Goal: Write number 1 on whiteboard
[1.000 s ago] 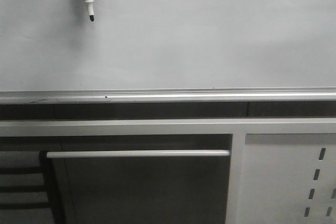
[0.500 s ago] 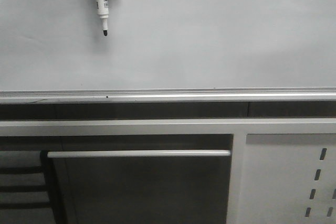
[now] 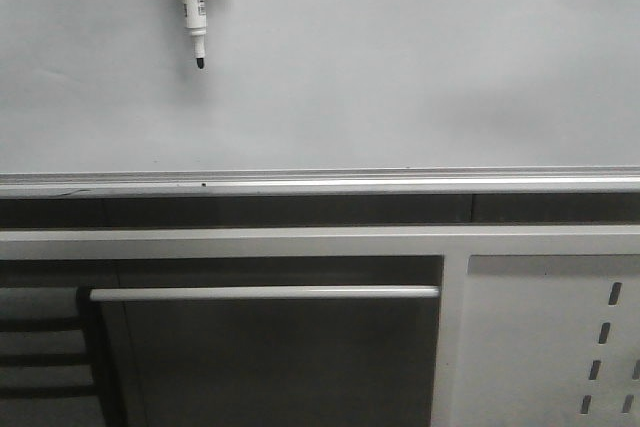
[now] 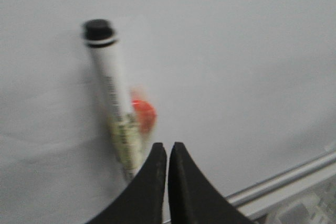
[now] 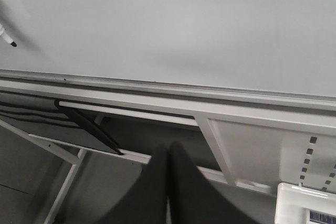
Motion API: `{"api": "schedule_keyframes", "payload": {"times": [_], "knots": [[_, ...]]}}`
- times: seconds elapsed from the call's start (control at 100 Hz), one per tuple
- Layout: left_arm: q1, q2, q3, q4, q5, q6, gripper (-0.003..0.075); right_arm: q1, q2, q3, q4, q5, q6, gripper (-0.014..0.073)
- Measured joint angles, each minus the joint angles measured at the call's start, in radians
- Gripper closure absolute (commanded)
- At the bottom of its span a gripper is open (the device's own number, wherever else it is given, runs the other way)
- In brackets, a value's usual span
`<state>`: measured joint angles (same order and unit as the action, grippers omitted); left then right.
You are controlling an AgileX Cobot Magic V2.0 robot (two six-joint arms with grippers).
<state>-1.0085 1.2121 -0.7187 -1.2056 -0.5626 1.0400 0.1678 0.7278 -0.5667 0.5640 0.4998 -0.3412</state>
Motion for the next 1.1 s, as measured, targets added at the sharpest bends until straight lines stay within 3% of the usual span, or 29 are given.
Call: {"api": "schedule_keyframes", "payload": {"times": [0.21,0.47,0.92,1.1], "knots": [[0.000,-0.028,0.021,-0.081,-0.063,-0.003,0.0717,0.000,0.000,0.000,-0.002,-0.006,-0.004,0.0657],[0.008,-0.001,0.024,-0.012,-0.031,-0.115,0.0517,0.000,0.000,0.000,-0.002,-0.022,-0.004,0.0657],[0.035,0.084,-0.013,0.056,-0.090,-0.160,0.0516,0.000,0.000,0.000,-0.002,-0.022,-0.006,0.0657],[0.089,0.084,-0.013,0.110,-0.052,-0.264,0.0516,0.000,0.000,0.000,-0.002,-0.022,-0.006,0.0657]]}}
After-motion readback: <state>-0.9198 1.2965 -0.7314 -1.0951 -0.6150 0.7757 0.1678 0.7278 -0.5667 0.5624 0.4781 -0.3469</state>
